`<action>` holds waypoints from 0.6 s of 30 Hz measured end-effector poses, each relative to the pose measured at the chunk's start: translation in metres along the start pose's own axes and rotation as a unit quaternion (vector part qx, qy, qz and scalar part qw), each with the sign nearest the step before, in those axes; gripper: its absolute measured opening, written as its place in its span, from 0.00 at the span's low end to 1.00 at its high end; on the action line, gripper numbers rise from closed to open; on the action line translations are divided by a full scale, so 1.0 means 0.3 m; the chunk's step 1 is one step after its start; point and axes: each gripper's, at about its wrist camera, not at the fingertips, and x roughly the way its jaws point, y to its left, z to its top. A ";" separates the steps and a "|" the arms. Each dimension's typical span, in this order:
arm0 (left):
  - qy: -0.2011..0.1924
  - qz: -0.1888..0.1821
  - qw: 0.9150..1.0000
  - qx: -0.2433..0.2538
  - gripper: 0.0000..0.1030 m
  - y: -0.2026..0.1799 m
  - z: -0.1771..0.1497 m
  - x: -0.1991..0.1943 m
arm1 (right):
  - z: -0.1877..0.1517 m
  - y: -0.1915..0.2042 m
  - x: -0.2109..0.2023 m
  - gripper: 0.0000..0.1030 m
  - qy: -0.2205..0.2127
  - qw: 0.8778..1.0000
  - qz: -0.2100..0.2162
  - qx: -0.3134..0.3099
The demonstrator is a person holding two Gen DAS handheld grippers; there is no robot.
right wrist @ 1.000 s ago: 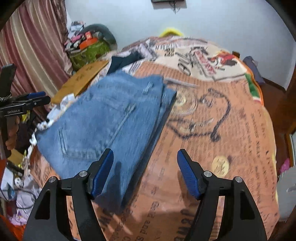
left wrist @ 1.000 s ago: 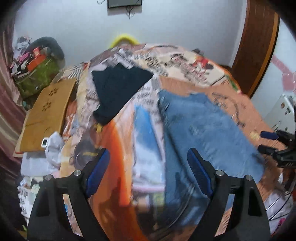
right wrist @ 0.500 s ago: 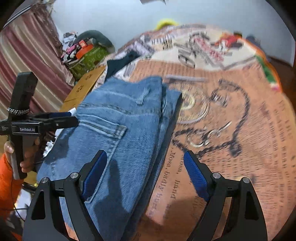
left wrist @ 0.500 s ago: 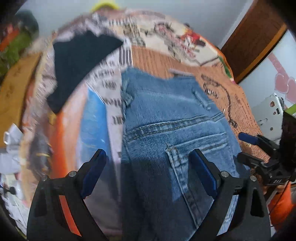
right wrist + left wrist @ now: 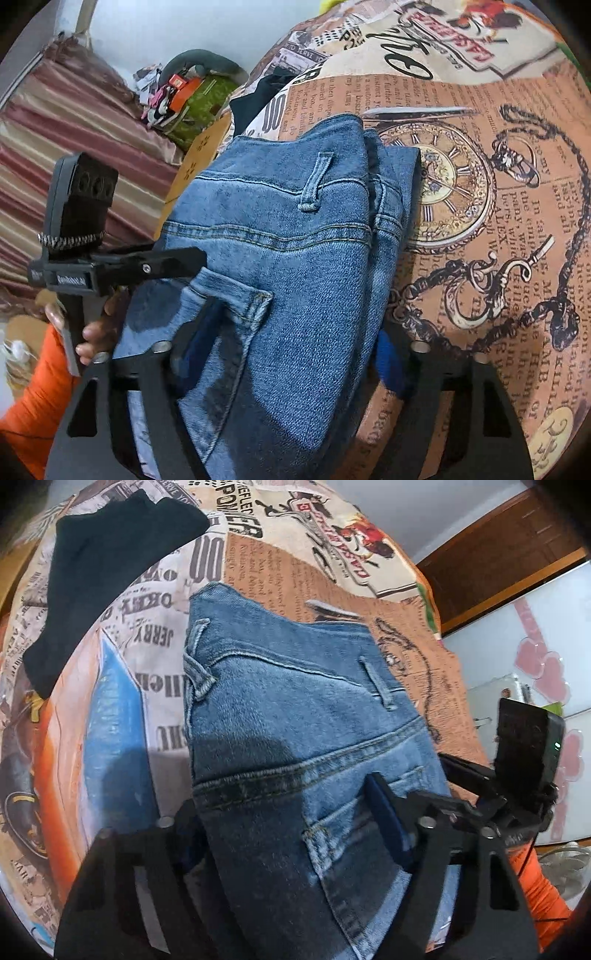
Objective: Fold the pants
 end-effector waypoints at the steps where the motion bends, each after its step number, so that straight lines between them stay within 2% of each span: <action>1: -0.007 0.001 1.000 0.006 0.65 -0.006 -0.002 -0.011 | 0.001 0.011 -0.011 0.51 -0.004 1.000 -0.001 -0.006; 3: -0.023 0.013 0.999 0.027 0.58 -0.031 -0.014 -0.041 | 0.004 0.037 -0.029 0.36 -0.011 1.000 -0.010 -0.022; 6: -0.048 0.031 0.997 0.057 0.49 -0.061 -0.036 -0.103 | 0.012 0.090 -0.050 0.28 -0.027 0.998 -0.026 -0.046; 10: -0.119 0.056 0.986 0.100 0.46 -0.110 -0.056 -0.243 | 0.075 0.153 -0.079 0.26 -0.055 0.997 -0.022 -0.053; 18: -0.250 0.081 0.958 0.112 0.45 -0.098 0.040 -0.532 | 0.311 0.379 -0.161 0.23 -0.144 0.983 -0.007 -0.117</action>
